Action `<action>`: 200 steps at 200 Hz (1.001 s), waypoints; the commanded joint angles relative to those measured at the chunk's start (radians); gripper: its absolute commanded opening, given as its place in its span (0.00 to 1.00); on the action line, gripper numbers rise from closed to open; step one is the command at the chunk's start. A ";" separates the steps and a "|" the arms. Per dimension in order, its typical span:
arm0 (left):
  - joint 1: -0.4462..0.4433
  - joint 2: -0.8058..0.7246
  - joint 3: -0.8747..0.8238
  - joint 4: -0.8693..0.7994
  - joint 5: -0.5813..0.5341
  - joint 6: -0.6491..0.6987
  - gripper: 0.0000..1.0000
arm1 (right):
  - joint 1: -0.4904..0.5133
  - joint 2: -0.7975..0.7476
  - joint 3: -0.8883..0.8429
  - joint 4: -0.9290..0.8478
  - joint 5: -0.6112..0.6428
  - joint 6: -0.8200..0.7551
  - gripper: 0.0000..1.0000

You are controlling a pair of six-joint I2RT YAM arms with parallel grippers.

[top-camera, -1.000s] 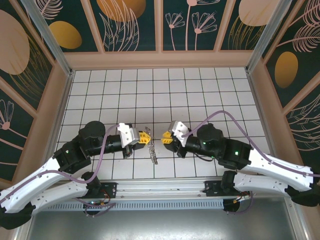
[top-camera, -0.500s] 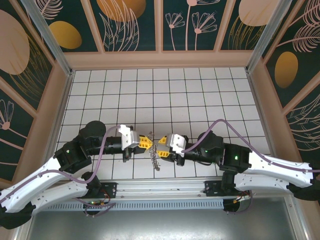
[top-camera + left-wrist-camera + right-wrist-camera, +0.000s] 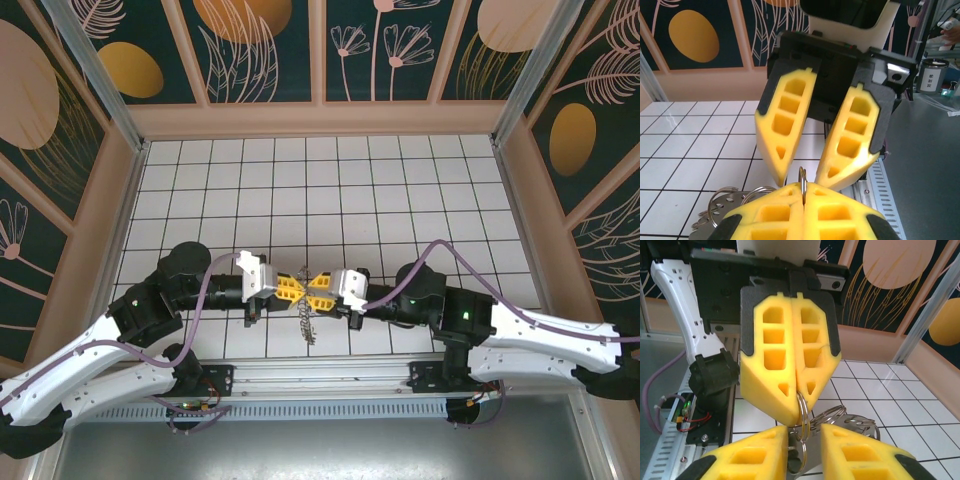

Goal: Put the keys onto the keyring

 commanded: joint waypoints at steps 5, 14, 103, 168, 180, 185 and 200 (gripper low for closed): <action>-0.005 -0.018 0.006 0.078 0.037 -0.020 0.00 | 0.007 0.013 0.006 0.038 -0.003 -0.004 0.19; -0.005 -0.017 0.005 0.079 0.041 -0.021 0.00 | 0.006 0.015 0.008 0.037 -0.001 -0.003 0.17; -0.006 0.045 0.048 -0.054 -0.082 0.017 0.13 | 0.003 0.004 0.056 -0.057 0.145 -0.037 0.00; -0.006 0.122 0.096 -0.141 -0.161 0.071 0.15 | -0.016 0.111 0.196 -0.293 0.209 -0.044 0.00; -0.006 0.134 0.096 -0.149 -0.153 0.078 0.10 | -0.019 0.124 0.210 -0.311 0.203 -0.044 0.00; -0.005 0.140 0.096 -0.153 -0.149 0.079 0.08 | -0.021 0.128 0.216 -0.317 0.201 -0.044 0.00; -0.007 0.154 0.131 -0.164 -0.147 0.085 0.07 | -0.027 0.140 0.234 -0.337 0.200 -0.039 0.00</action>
